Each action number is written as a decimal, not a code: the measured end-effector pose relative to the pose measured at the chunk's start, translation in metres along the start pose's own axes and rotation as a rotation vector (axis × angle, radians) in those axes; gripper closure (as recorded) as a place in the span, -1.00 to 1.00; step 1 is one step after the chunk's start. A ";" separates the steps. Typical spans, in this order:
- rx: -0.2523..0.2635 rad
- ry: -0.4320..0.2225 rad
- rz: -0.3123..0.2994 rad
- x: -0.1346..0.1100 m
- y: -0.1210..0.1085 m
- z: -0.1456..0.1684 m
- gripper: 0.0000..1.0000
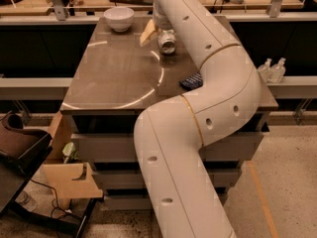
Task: Place 7up can upright
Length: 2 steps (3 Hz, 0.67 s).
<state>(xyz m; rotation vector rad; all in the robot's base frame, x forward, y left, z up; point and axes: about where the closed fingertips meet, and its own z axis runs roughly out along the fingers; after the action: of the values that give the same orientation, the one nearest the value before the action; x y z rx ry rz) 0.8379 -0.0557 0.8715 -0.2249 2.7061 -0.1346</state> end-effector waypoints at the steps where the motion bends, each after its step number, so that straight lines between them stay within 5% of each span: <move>1: 0.001 0.022 -0.017 0.004 0.006 0.008 -1.00; 2: -0.003 0.030 -0.018 0.006 0.006 0.013 -1.00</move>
Offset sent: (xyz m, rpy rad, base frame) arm 0.1595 -0.0072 0.0691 -0.0023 0.0742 0.0106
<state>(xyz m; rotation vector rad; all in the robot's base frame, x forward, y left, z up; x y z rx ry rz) 0.8374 -0.0515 0.8565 -0.2502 2.7347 -0.1407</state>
